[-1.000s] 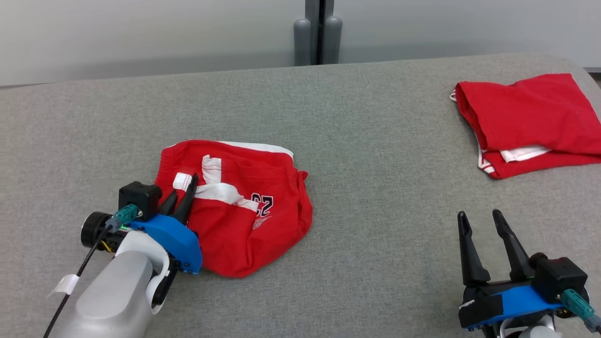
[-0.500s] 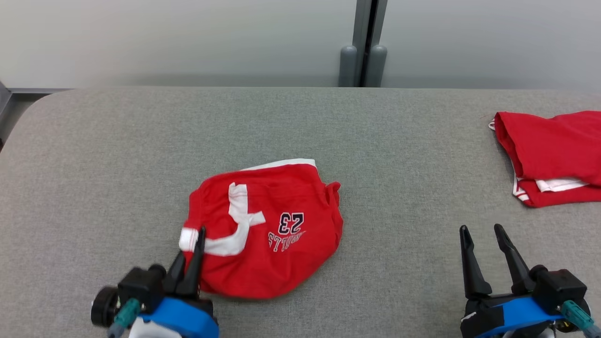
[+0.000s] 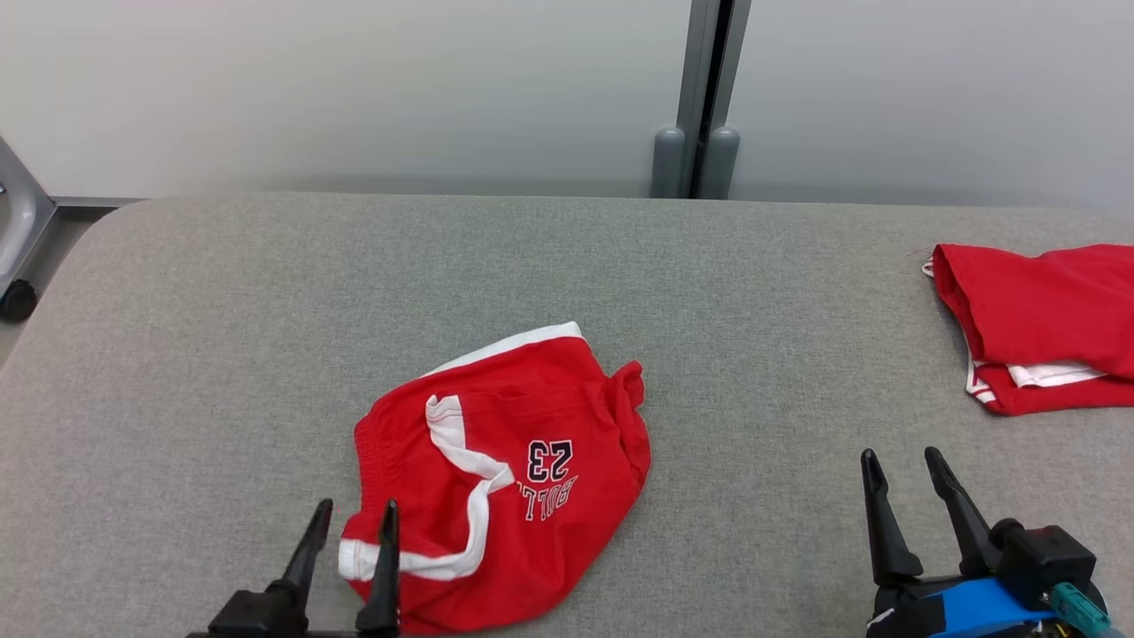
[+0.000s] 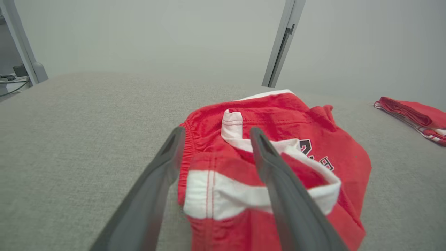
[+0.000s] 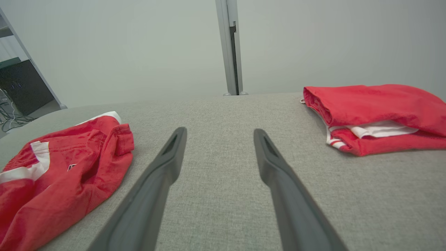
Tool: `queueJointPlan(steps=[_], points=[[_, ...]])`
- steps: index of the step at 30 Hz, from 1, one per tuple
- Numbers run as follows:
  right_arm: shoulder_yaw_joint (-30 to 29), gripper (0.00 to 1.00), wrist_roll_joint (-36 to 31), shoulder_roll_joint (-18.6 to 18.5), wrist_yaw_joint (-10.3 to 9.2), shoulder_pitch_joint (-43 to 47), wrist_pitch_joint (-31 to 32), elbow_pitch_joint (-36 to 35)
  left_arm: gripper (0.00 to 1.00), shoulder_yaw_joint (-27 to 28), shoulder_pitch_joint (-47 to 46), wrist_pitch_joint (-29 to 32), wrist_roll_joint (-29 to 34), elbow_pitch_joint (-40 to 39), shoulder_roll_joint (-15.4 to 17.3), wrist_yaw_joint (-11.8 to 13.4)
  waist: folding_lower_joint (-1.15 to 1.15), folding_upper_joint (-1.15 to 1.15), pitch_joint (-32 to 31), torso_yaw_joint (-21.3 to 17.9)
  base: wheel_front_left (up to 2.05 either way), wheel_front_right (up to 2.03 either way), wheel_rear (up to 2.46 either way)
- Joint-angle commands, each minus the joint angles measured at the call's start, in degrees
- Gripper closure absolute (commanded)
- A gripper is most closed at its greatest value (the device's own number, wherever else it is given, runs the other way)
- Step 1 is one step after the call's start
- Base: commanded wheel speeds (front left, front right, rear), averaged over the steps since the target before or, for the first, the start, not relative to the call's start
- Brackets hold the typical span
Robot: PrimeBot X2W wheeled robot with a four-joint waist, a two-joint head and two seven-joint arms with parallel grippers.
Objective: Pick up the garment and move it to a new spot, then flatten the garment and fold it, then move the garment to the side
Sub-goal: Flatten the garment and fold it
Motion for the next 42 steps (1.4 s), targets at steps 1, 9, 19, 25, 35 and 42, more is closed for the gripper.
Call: queueJointPlan(steps=[1, 9, 19, 25, 35, 42], points=[[-0.1, 0.0, 0.3, -0.2, 0.03, 0.9, -0.2, 0.1, 0.0, 1.0, 0.4, -0.1, 0.4, -0.9, -0.1, -0.4, 0.01, 0.0, -0.1, 0.0, 0.0, 0.0, 0.0], [0.0, 0.0, 0.8, -0.2, 0.03, 1.2, -0.2, -0.3, 0.0, 8.1, -0.6, -0.1, 2.9, -7.4, -1.5, -0.9, 0.01, 0.0, -0.5, -0.7, 0.0, 0.0, 0.0], [-1.4, 0.0, 1.1, -0.2, 0.03, 1.6, -0.2, -0.1, 0.0, 14.0, -4.3, -0.1, 5.1, -3.8, -1.9, -1.2, 0.01, 0.0, 0.0, -1.9, 0.0, 0.0, 0.0], [-1.4, 0.0, 1.0, -0.2, 0.03, 1.2, -0.2, 0.1, 0.0, 14.6, -5.8, -0.1, 6.6, -1.6, -1.7, -1.4, 0.01, 0.0, 0.8, -2.3, 0.0, 0.0, 0.0], [-1.5, 0.0, 0.9, -0.2, 0.03, 0.7, -0.2, 0.6, 0.0, 14.2, -6.5, -0.1, 7.1, -1.3, -1.8, -1.4, 0.01, 0.0, 1.3, -2.7, 0.0, 0.0, 0.0], [-1.3, 0.0, 0.9, -0.2, 0.03, 0.4, -0.2, 0.6, 0.0, 13.9, -6.3, -0.1, 7.2, -1.5, -1.9, -1.4, 0.01, 0.0, 1.4, -2.6, 0.0, 0.0, 0.0]])
